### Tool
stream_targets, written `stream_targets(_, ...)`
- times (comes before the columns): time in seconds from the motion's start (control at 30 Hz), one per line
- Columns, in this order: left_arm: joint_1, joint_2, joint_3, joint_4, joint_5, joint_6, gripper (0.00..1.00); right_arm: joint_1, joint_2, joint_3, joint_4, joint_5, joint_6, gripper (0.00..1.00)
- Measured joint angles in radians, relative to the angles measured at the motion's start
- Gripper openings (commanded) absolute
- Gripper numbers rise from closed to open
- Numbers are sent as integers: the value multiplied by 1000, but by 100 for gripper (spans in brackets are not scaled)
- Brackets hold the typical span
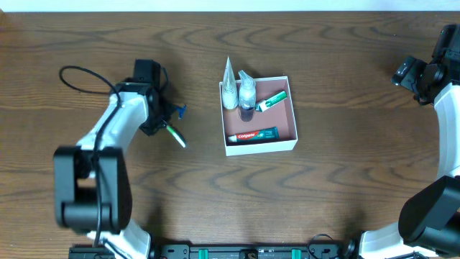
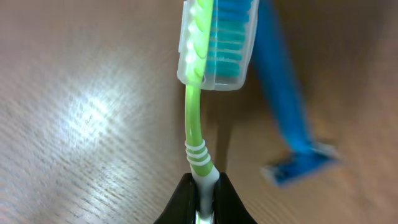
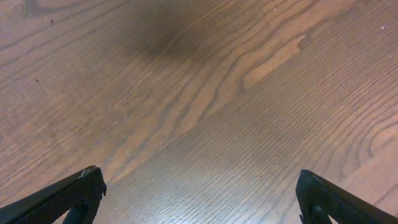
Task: Pack container
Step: 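Lift the toothbrush upright and carry it toward the box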
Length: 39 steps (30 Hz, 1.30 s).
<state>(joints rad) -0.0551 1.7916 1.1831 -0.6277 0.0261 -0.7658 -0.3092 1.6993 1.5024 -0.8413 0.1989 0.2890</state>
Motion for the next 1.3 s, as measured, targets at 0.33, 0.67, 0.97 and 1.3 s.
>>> stream_targets(0.33,0,-223,0,16,0,187,6,0,0,0,0,0,0,99)
stream_targets(0.67,-74,-253,0,90,-3,335,6,0,0,0,0,0,0,99)
stream_targets(0.97,-212,-254,0,232,-4,567,6,0,0,0,0,0,0,99)
stream_targets(1.3,-240,-322,0,283,-4,758,6,0,0,0,0,0,0,99)
